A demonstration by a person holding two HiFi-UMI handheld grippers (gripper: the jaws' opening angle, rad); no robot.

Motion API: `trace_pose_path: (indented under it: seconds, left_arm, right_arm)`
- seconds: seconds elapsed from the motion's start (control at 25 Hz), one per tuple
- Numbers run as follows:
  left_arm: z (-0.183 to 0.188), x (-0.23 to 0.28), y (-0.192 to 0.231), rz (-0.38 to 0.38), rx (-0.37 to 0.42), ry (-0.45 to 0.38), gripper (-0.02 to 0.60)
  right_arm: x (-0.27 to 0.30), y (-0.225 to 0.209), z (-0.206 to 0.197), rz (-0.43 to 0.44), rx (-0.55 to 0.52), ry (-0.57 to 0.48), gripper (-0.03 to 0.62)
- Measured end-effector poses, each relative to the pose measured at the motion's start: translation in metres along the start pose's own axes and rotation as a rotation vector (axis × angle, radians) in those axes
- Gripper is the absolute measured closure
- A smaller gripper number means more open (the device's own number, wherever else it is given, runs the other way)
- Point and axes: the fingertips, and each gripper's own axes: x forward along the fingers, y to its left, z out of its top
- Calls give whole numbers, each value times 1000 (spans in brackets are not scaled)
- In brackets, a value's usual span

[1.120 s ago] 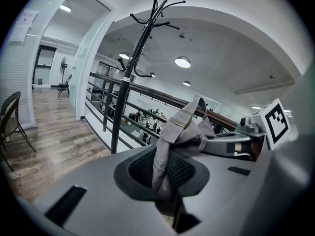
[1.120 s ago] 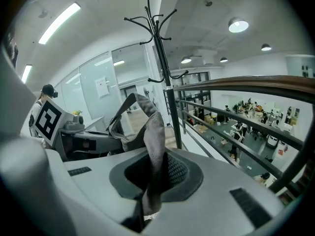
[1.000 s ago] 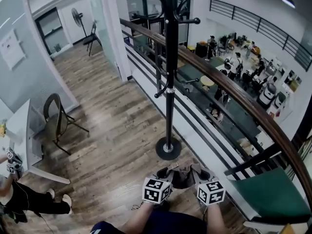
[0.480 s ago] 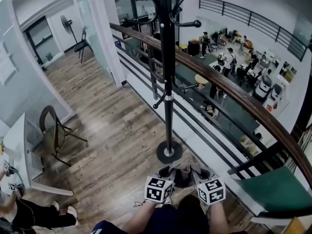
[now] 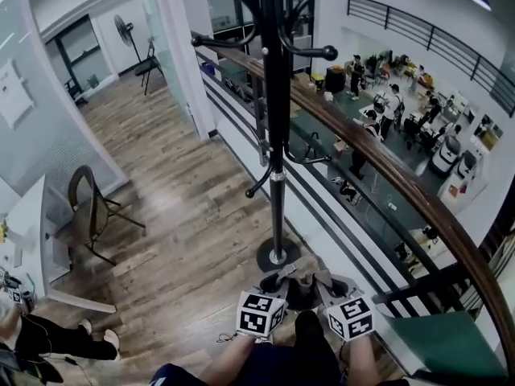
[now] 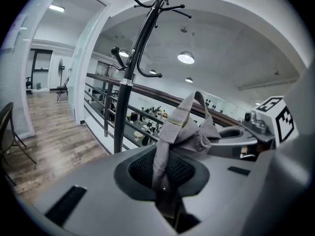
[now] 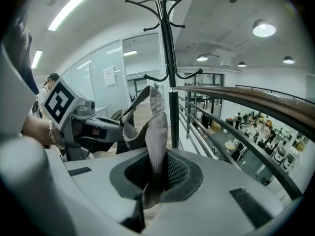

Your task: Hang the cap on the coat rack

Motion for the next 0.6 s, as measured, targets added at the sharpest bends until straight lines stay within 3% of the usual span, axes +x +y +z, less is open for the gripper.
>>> trace_pose_path:
  seconds: [0.16, 0.32, 0.6]
  left_arm:
    - [24, 15, -5, 16, -13, -34, 537]
    - [47, 29, -6, 56, -24, -59, 537]
    - [105, 46, -13, 78, -2, -131, 537]
  right_arm:
    - [6, -27, 23, 20, -20, -27, 565]
    - [10, -47, 44, 98, 10, -65, 565]
    - [3, -82, 90, 107, -1, -156, 565]
